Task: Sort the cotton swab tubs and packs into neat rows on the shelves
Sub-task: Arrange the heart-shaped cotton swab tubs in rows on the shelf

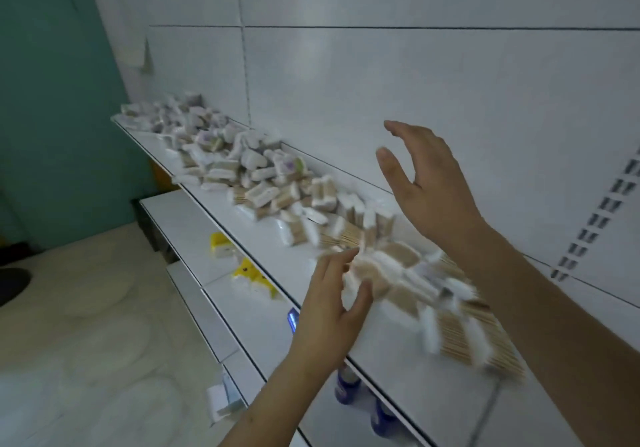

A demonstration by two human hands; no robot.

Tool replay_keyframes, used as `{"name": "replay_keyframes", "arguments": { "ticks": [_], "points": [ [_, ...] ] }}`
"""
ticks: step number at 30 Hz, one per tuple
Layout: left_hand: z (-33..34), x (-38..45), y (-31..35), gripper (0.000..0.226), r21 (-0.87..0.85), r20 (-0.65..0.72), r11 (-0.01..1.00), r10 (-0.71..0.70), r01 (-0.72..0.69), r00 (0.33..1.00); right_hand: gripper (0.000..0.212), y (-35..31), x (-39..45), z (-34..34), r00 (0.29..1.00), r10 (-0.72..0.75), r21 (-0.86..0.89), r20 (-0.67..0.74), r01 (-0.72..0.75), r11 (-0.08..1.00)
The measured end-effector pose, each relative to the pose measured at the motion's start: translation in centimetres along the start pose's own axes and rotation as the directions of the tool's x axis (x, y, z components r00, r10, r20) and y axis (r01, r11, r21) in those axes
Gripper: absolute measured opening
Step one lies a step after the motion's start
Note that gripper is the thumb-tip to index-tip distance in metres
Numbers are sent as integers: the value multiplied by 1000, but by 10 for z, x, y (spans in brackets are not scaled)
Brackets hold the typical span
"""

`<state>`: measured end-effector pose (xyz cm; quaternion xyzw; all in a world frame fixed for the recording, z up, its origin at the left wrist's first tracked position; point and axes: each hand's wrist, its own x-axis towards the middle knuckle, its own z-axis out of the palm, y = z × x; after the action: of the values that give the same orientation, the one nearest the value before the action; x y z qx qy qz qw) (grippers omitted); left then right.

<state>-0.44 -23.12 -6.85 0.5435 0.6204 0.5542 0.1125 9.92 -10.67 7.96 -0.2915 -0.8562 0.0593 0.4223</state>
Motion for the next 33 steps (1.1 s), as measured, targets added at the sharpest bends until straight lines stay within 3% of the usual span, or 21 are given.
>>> {"name": "replay_keyframes", "arguments": {
  "ticks": [7, 17, 27, 33],
  "points": [
    [-75, 45, -65, 39, 67, -39, 996, -50, 53, 998, 54, -16, 82, 85, 996, -6, 1, 86, 6, 1000],
    [-103, 142, -156, 41, 172, -67, 981, -83, 93, 994, 61, 37, 155, 190, 956, -12, -100, 294, 43, 994],
    [-118, 260, -209, 47, 310, -30, 949, 77, -64, 997, 75, 104, 166, 229, 778, 23, -171, 628, 109, 979],
    [-97, 291, -220, 52, 285, 40, 936, 203, -206, 978, 106, 104, 149, 227, 710, 98, -419, 697, 293, 859]
  ]
}}
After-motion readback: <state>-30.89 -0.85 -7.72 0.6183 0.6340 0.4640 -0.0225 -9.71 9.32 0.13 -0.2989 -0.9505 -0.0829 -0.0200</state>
